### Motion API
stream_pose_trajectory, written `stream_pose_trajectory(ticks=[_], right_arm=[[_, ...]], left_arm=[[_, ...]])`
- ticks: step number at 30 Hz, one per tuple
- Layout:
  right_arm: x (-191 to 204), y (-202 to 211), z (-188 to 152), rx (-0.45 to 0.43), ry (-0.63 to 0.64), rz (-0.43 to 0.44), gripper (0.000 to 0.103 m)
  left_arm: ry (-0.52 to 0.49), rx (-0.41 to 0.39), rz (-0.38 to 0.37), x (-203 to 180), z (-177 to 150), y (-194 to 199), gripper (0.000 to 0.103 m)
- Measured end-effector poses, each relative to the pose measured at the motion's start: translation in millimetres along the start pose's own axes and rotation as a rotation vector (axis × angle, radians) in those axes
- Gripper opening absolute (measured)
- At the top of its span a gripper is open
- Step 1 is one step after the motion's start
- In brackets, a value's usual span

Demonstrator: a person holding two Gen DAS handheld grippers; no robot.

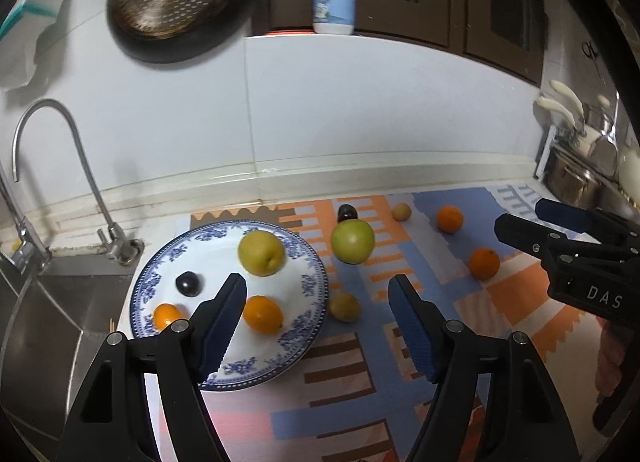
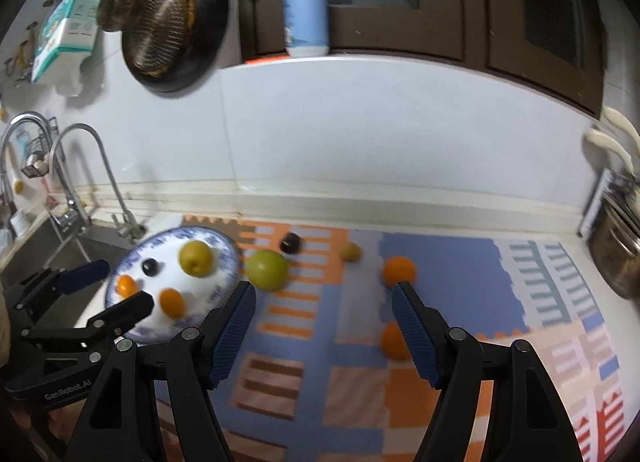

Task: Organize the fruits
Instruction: 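Withdraw both tools from the plate toward the remaining fruit, then grasp the brown kiwi with the left tool while the right tool grasps an orange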

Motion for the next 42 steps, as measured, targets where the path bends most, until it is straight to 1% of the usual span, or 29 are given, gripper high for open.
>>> stream_pose_trajectory(ticks=[3, 7, 13, 15, 19, 21, 25, 27, 36, 40, 42], right_arm=[[-11.5, -0.3, -9.2, 0.014, -0.018, -0.027, 0.071], [-23.9, -4.4, -21.8, 0.042, -0.034, -0.064, 0.071], [-38.3, -15.4, -36.0, 0.080, -0.071, -0.088, 0.071], [-42.8, -20.1, -39.7, 0.090, -0.086, -0.092, 0.071], [-49.5, -29.8, -45.9, 0.110, -0.107, -0.091, 0.071], [-52.4, -35.1, -49.5, 0.121, -0.113, -0.089, 0.071], [-57.7, -44.0, -54.7, 0.137, -0.127, -0.082, 0.071], [-60.6, -48.3, -56.4, 0.143, -0.135, -0.077, 0.071], [-71.5, -64.4, -59.2, 0.161, -0.155, -0.081, 0.070], [-75.1, -72.0, -59.5, 0.168, -0.168, -0.077, 0.063], [-76.2, -74.3, -58.9, 0.164, -0.168, -0.084, 0.063]], left_arm=[[-0.032, 0.000, -0.004, -10.0, -4.6, -6.3, 0.072], [-0.058, 0.020, -0.019, -20.0, -11.5, -18.2, 0.072], [-0.094, 0.052, -0.026, -30.2, -22.1, -35.1, 0.071], [-0.103, 0.062, -0.027, -31.9, -24.8, -39.9, 0.065], [-0.123, 0.082, -0.026, -35.7, -28.7, -49.8, 0.060], [-0.132, 0.092, -0.031, -37.5, -30.0, -54.6, 0.054], [-0.158, 0.104, -0.037, -43.1, -32.1, -62.2, 0.048], [-0.167, 0.112, -0.041, -45.9, -32.6, -65.8, 0.043], [-0.184, 0.153, -0.032, -48.9, -34.3, -80.3, 0.033], [-0.191, 0.153, -0.019, -48.0, -32.8, -84.5, 0.032], [-0.192, 0.154, -0.018, -47.7, -32.7, -85.9, 0.031]])
Point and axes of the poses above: each gripper's, at about its wrist camera, not at the fingertips, and y roughly against the way its jaws point, x to its left, z to its top, the point moved 4 cm from there along -y, roughly the way its jaws point, and after that the axes turned 13 degrees about z, right-handed, at the moved point
